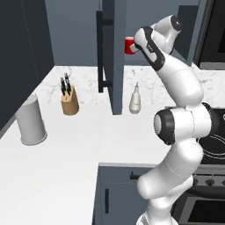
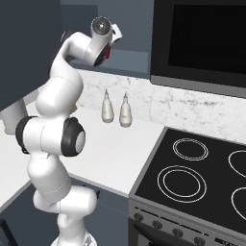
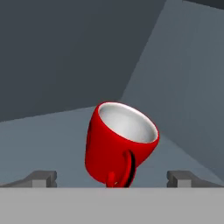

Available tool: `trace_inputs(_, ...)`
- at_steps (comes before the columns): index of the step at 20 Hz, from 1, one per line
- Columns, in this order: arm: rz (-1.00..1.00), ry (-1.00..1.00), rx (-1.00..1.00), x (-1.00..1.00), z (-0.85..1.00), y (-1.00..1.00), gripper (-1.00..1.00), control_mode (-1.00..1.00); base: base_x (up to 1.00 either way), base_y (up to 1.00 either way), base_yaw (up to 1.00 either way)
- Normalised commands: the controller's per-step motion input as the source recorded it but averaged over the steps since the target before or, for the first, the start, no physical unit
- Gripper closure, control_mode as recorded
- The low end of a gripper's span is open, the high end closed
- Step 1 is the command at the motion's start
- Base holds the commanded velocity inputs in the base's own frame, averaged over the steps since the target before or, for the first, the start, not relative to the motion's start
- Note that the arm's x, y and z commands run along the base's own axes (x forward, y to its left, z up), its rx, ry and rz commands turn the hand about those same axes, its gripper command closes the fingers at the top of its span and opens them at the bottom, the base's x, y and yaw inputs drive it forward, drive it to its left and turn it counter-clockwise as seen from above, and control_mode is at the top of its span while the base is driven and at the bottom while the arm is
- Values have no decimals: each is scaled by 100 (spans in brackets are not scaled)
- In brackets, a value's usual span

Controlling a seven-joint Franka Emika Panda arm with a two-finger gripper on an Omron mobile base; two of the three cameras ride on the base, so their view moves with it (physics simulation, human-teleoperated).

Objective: Gather all objects into one cabinet and sort the glasses and bowls to opposite sides.

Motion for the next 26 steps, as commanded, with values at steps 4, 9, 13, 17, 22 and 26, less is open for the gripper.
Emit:
trace_inputs(4, -12, 32, 0, 0, 0, 0, -100, -100, 0, 0, 0)
trace_inputs(9, -14, 26, 0, -7, 4, 0, -100, -100, 0, 0, 0)
trace_inputs(13, -11, 7, 0, 0, 21, 0, -100, -100, 0, 0, 0)
trace_inputs(17, -7, 0, 0, 0, 25, 0, -100, -100, 0, 0, 0)
trace_inputs(22, -1, -1, 0, 0, 8, 0, -100, -100, 0, 0, 0)
trace_inputs(26, 0, -7, -1, 0, -3, 0, -100, -100, 0, 0, 0)
